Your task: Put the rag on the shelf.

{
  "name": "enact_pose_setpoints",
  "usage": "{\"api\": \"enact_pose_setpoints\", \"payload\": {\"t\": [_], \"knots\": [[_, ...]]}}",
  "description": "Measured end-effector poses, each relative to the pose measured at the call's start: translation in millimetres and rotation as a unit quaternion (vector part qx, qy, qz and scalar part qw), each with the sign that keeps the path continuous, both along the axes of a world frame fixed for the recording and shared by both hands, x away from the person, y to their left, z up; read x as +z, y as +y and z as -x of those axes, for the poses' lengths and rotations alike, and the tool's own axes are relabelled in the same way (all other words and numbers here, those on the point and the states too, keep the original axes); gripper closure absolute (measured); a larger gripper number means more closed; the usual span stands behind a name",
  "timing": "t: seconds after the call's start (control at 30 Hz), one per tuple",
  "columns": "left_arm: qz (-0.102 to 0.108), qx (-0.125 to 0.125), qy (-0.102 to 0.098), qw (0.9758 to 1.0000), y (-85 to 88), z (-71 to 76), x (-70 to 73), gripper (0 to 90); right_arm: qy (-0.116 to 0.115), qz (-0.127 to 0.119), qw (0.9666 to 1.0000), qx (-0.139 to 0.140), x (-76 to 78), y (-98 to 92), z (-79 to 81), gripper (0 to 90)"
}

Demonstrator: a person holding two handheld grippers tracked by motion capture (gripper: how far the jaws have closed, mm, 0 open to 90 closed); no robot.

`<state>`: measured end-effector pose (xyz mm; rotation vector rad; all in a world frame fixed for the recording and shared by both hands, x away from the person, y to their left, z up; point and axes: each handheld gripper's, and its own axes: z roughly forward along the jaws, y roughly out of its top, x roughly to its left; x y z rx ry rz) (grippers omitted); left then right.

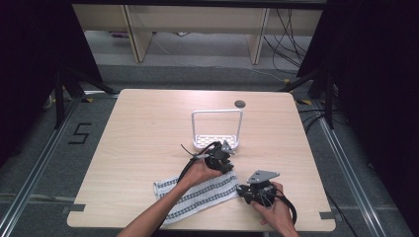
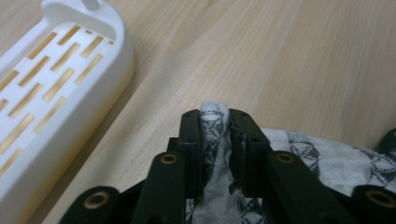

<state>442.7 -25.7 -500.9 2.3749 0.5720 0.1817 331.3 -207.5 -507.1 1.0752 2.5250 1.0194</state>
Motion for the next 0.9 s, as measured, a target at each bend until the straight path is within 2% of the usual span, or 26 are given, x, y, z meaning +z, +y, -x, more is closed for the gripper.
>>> {"api": "enact_pose_setpoints", "payload": {"t": [0.03,0.1,0.13,0.2,0.27,0.3,0.33,0.4,0.43,0.53,0.57,0.73,0.9], "knots": [[-0.001,0.0,0.0,1.0,0.9,-0.2,0.5,79.0,0.013,0.003,0.9999,-0.002,1.5,-0.4,0.5,80.8],[-0.005,-0.003,0.003,1.0,4.1,-1.2,1.7,81.6,0.003,-0.001,1.0,-0.004,0.0,0.5,-0.4,83.9],[-0.005,-0.006,0.002,1.0,6.4,-1.9,2.9,82.5,0.015,0.0,0.9999,-0.006,1.5,0.5,0.1,84.8],[0.007,0.005,0.004,1.0,10.1,-0.6,5.2,83.2,-0.002,-0.008,1.0,0.001,1.5,-0.5,-2.8,86.0],[0.016,0.007,0.004,0.9998,15.0,-0.6,10.2,83.4,-0.002,-0.013,0.9999,0.0,4.1,-2.1,-4.2,86.4],[0.019,0.008,0.004,0.9998,16.9,-0.7,12.3,83.4,-0.015,-0.02,0.9997,-0.003,3.0,-1.8,-4.9,86.5],[0.029,0.014,0.005,0.9995,19.4,0.0,15.4,83.4,-0.009,-0.014,0.9999,0.0,5.7,-2.8,-4.7,86.5],[0.038,0.019,0.002,0.9991,23.4,1.3,21.0,83.5,-0.021,-0.025,0.9995,-0.004,7.6,-2.4,-5.5,86.7],[0.036,0.018,-0.002,0.9992,24.8,1.8,23.2,83.5,-0.015,-0.023,0.9996,0.0,11.5,-3.3,-5.8,86.6],[0.043,0.024,-0.01,0.9987,28.7,5.8,30.8,83.4,-0.019,-0.027,0.9995,-0.003,15.9,-3.0,-5.8,86.7],[0.049,0.029,-0.012,0.9983,29.3,6.9,32.2,83.4,-0.025,-0.028,0.9993,0.0,17.8,-3.0,-6.5,86.7],[0.067,0.045,-0.016,0.9966,39.6,14.6,47.4,83.3,-0.027,-0.04,0.9988,0.003,28.2,-1.3,-5.0,86.7],[0.088,0.059,-0.029,0.994,51.5,22.5,70.7,83.3,-0.05,-0.052,0.9973,0.012,44.3,-1.8,-7.5,86.8]]}}
